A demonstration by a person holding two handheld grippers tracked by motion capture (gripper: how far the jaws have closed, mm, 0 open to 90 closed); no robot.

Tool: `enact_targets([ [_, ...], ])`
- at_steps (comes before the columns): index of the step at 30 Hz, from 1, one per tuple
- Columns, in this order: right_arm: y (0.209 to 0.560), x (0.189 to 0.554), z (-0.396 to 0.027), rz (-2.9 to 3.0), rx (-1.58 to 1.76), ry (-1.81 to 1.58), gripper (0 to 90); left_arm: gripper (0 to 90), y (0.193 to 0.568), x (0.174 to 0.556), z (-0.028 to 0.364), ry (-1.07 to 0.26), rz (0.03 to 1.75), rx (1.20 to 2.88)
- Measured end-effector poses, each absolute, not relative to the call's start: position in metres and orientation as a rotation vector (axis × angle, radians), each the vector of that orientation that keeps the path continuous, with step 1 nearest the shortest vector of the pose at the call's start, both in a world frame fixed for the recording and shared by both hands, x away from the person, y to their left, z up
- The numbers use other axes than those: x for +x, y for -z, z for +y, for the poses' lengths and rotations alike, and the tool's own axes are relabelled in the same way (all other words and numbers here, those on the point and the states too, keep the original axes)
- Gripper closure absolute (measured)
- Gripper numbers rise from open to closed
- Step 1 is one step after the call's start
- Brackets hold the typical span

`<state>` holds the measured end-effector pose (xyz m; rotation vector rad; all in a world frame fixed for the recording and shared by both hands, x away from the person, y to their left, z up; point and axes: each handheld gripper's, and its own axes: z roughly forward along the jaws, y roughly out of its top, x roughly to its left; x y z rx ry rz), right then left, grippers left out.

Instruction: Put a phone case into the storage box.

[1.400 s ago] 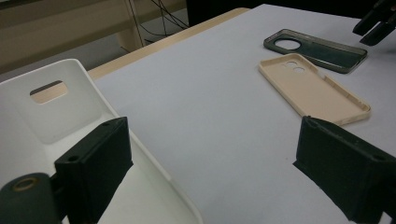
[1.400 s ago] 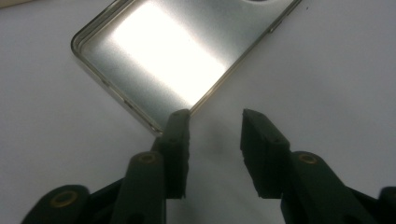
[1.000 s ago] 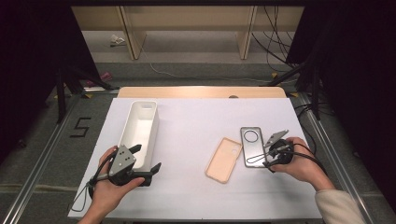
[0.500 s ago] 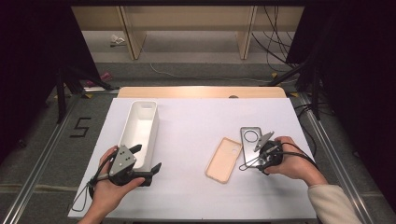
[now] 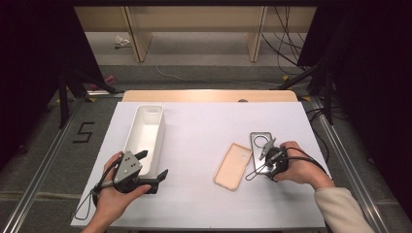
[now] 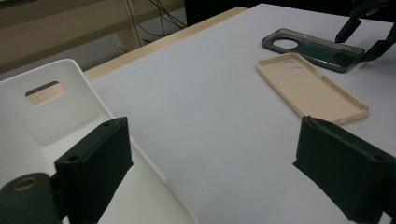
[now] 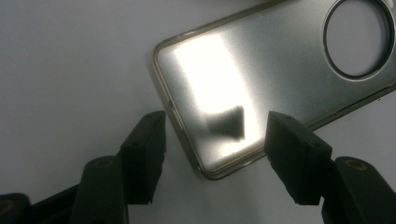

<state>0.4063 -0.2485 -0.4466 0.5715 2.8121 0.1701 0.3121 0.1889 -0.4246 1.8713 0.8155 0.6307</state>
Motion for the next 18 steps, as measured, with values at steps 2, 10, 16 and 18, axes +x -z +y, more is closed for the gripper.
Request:
enact_targets([
  [2,0.4477,0.4067,-0.2472,2.821,0.567,-0.15,40.2,10.0,0.4245,0.3122,0.189,-0.633,0.813,1.872],
  [10,0.4502,0.4103,-0.2444,2.844,0.534,-0.104,41.6,10.2,0.4244,0.3123,0.1889,-0.635,0.811,1.873],
  [16,0.4501,0.4134,-0.2397,2.858,0.505,-0.066,43.3,10.2,0.4247,0.3123,0.1887,-0.63,0.814,1.871],
  [18,0.4501,0.4143,-0.2393,2.862,0.486,-0.059,43.7,10.2,0.4248,0.3123,0.1886,-0.632,0.813,1.871],
])
